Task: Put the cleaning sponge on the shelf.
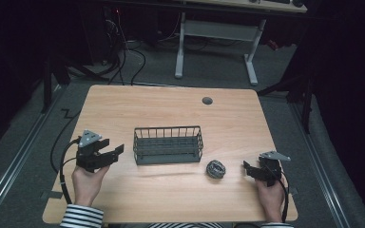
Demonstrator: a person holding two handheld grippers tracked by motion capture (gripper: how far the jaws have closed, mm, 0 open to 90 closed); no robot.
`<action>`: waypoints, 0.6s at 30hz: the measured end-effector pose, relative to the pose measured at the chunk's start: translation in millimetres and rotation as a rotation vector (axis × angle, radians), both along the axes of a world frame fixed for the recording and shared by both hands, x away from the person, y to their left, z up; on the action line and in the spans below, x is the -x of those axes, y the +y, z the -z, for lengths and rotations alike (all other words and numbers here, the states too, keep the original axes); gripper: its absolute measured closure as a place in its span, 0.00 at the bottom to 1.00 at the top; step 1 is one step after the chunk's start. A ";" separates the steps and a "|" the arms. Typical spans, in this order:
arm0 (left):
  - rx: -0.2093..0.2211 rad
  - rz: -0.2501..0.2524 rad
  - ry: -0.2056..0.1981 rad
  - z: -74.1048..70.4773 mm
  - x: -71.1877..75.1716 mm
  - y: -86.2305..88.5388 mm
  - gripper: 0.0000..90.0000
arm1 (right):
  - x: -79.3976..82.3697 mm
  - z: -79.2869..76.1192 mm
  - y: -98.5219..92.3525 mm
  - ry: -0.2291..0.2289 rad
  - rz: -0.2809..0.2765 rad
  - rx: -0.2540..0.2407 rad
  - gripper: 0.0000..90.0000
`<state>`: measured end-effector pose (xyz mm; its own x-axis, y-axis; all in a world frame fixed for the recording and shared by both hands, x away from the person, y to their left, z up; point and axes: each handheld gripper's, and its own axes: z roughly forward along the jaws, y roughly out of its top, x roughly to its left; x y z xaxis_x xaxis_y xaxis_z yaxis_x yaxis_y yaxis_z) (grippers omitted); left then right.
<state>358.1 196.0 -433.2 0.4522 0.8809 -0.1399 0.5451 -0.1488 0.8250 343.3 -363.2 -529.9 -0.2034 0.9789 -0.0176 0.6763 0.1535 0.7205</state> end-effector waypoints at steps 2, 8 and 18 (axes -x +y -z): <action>0.003 -0.013 -0.012 2.9 4.3 6.3 0.42 | 0.0 0.0 0.0 0.000 0.000 0.000 0.33; 0.030 -0.058 -0.008 16.0 13.4 22.3 0.43 | 0.0 0.0 0.0 0.000 0.000 0.001 0.33; 0.037 -0.103 0.078 55.8 18.4 33.6 0.43 | 0.1 0.0 0.1 0.000 0.001 0.000 0.33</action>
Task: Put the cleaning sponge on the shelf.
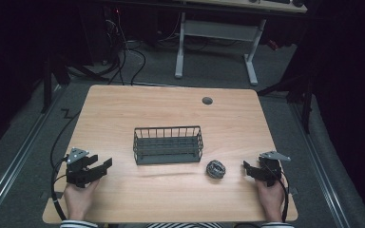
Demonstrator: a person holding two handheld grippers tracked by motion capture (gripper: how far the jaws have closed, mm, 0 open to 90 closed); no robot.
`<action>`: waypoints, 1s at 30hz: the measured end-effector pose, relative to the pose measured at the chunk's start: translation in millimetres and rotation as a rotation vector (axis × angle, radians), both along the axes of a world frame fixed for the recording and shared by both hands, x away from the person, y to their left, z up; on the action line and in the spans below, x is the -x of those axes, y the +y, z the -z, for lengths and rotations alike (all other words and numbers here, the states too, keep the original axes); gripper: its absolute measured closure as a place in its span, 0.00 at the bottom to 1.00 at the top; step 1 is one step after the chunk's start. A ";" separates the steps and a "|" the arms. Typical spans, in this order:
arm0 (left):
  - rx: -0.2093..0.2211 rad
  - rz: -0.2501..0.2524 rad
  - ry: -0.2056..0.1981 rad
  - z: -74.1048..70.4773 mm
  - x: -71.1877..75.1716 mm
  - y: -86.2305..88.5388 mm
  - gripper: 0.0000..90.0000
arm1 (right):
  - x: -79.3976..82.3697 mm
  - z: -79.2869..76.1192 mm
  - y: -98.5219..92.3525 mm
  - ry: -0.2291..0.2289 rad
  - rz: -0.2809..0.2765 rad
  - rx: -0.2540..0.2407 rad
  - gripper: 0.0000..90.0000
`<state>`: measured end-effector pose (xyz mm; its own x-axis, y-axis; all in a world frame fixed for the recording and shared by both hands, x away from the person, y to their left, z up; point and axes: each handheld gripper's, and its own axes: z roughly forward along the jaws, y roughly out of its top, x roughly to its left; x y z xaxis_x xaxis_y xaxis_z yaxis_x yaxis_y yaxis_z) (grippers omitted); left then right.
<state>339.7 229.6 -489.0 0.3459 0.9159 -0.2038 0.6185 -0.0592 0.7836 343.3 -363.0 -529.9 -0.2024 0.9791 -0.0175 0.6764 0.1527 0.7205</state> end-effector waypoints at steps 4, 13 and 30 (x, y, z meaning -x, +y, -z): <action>-0.001 -0.012 0.005 7.2 0.9 -0.1 0.43 | 0.1 0.0 0.2 0.000 0.002 -0.001 0.33; -0.024 -0.006 0.026 23.9 -2.2 -4.8 0.41 | 0.2 0.0 0.3 0.000 0.001 0.000 0.33; -0.109 -0.058 0.017 41.3 -13.7 -13.9 0.39 | 0.4 0.0 0.5 -0.001 -0.001 0.002 0.33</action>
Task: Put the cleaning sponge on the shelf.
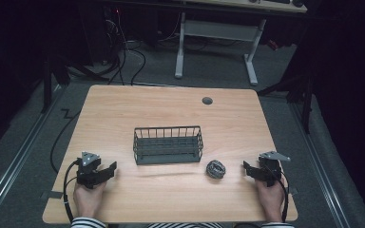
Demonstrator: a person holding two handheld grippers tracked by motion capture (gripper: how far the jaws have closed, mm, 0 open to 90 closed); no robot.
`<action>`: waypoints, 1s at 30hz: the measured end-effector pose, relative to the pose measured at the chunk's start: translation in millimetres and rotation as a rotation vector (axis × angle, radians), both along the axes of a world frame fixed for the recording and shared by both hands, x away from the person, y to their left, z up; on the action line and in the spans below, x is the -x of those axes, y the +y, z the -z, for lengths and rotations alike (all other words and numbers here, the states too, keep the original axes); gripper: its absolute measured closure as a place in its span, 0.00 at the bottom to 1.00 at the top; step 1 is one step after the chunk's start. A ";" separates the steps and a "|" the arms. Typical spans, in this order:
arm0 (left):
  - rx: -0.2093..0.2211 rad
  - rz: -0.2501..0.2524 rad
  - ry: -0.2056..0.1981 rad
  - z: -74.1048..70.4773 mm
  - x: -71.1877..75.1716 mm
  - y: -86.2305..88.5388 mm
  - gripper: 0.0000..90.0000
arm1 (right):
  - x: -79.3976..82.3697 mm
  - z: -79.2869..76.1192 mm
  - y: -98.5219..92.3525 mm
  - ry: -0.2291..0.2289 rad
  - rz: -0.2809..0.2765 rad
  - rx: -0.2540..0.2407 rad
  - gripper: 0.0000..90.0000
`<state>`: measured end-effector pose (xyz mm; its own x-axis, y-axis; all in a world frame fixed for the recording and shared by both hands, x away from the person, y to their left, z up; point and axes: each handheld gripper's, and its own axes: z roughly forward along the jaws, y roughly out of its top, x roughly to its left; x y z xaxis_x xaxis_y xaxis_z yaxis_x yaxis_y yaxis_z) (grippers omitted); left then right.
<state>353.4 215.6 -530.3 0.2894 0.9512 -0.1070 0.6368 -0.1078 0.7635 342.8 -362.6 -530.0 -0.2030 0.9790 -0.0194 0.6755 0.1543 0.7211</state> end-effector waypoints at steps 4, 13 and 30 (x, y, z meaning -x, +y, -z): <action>-0.019 -0.010 0.000 1.9 -1.8 0.2 0.38 | 0.0 -0.1 -0.1 0.002 0.000 0.000 0.33; -0.050 -0.015 0.008 6.1 -4.8 -2.1 0.38 | -0.1 0.0 0.2 0.000 -0.009 -0.002 0.33; -0.100 -0.011 0.016 6.7 -6.2 -4.4 0.29 | 9.7 -5.3 -3.5 0.051 -0.046 -0.040 0.31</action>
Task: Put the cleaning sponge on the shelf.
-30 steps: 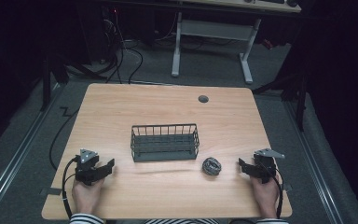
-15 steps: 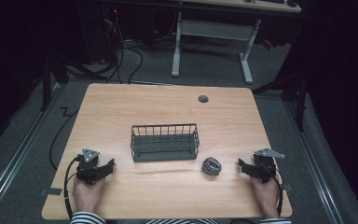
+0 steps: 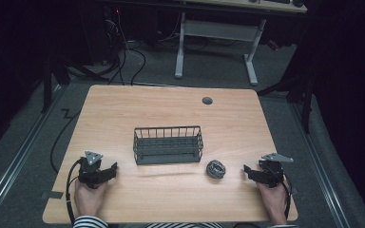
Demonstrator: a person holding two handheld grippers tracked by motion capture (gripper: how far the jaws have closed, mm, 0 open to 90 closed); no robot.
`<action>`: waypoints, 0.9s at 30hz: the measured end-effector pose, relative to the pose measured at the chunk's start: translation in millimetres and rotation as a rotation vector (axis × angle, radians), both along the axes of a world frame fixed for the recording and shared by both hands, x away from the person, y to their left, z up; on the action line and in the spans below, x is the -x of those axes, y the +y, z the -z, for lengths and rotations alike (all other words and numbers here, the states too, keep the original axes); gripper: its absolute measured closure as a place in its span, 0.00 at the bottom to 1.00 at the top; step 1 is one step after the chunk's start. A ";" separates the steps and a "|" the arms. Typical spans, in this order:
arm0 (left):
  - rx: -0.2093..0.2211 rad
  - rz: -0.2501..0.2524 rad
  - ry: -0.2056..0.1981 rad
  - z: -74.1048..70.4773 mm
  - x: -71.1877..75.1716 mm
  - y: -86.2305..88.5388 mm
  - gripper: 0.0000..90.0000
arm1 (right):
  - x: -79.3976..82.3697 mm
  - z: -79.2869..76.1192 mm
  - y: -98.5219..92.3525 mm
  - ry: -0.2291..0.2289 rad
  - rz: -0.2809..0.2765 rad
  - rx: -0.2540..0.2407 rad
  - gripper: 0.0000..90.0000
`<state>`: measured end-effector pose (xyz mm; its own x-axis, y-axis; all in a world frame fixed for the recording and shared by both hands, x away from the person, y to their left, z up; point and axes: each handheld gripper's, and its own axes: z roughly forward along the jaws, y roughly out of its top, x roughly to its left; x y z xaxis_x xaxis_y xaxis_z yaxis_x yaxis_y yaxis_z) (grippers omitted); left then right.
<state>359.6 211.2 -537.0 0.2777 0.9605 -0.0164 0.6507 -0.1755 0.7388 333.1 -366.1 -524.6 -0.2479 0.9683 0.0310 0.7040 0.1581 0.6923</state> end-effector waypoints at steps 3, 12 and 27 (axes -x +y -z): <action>0.000 -0.001 -0.002 0.1 0.0 -0.1 0.29 | 3.4 -0.7 0.3 0.001 -0.013 -0.007 0.32; 0.000 -0.001 -0.001 0.1 0.0 0.0 0.29 | 27.5 -10.3 8.0 -0.034 -0.087 -0.015 0.32; 0.003 -0.001 -0.002 0.1 0.0 0.2 0.29 | 41.9 -24.5 45.2 -0.025 -0.234 -0.011 0.32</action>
<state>359.7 211.5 -537.1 0.2771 0.9606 -0.0189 0.6495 -0.1728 0.7404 291.2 -320.8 -500.2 -0.4665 0.8839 0.0322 0.6314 0.3073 0.7120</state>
